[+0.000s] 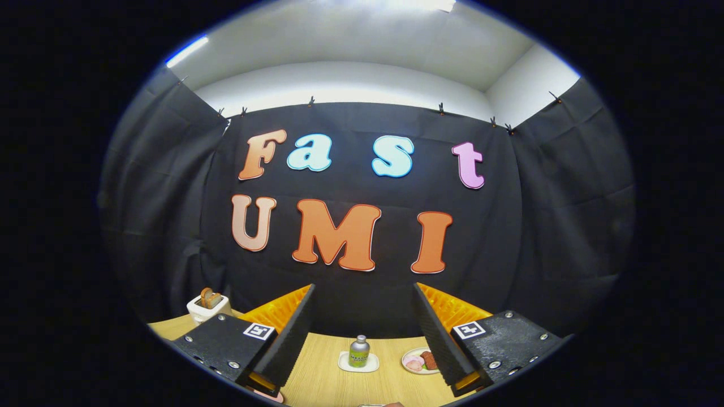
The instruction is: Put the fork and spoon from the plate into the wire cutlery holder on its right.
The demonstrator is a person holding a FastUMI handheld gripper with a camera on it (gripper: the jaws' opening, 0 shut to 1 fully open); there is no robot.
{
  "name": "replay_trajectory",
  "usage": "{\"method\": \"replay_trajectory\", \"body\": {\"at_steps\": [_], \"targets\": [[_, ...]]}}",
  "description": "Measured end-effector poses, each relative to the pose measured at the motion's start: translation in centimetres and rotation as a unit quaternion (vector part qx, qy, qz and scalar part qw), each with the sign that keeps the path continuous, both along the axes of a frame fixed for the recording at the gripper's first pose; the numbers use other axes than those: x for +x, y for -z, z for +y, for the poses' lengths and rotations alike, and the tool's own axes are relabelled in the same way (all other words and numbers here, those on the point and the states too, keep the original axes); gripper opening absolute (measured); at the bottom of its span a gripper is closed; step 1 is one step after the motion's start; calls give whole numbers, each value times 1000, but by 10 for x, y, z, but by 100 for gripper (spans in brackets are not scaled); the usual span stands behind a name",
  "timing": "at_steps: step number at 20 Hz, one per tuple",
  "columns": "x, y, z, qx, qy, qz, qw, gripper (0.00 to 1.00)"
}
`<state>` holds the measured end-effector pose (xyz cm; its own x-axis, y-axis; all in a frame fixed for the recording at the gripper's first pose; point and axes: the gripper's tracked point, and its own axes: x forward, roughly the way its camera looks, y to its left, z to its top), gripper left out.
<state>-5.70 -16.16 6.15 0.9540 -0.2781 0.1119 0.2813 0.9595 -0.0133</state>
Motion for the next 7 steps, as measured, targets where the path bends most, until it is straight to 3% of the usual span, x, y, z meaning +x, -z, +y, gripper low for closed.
{"method": "replay_trajectory", "body": {"at_steps": [7], "targets": [[-3,14,0,9,-14,9,1000,99]]}}
